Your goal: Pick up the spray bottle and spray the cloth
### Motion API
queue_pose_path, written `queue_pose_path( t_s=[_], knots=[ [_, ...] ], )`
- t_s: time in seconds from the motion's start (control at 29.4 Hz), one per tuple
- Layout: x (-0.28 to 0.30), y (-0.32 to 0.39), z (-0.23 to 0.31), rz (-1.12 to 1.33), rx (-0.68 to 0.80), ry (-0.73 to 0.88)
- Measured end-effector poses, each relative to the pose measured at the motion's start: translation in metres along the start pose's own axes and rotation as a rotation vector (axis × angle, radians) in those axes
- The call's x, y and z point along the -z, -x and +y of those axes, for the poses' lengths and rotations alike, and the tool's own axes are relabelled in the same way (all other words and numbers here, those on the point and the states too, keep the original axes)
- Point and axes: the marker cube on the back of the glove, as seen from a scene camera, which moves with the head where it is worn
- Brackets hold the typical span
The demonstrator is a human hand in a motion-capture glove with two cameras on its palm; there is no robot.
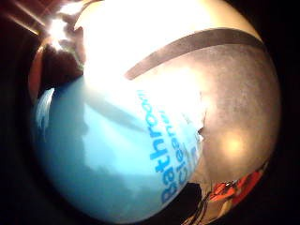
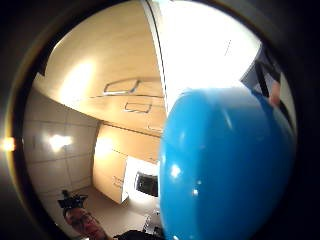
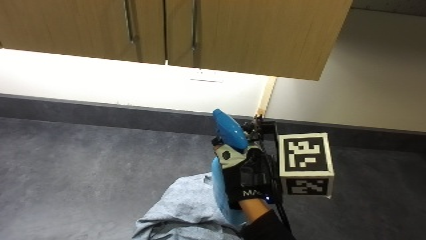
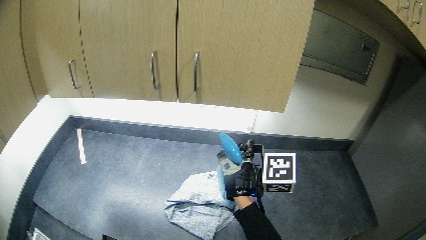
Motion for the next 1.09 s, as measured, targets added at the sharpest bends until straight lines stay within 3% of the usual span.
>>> queue_pose_path(
  t_s=[0.31, 0.71, 0.88, 1.09],
  knots=[
    [-0.024, -0.024, -0.011, 0.241, -0.079, 0.152],
    [-0.070, -0.113, 0.005, 0.987, -0.518, 0.567],
    [-0.070, -0.143, 0.017, 1.094, -0.640, 0.613],
    [-0.069, -0.153, 0.022, 1.099, -0.672, 0.635]
  ],
)
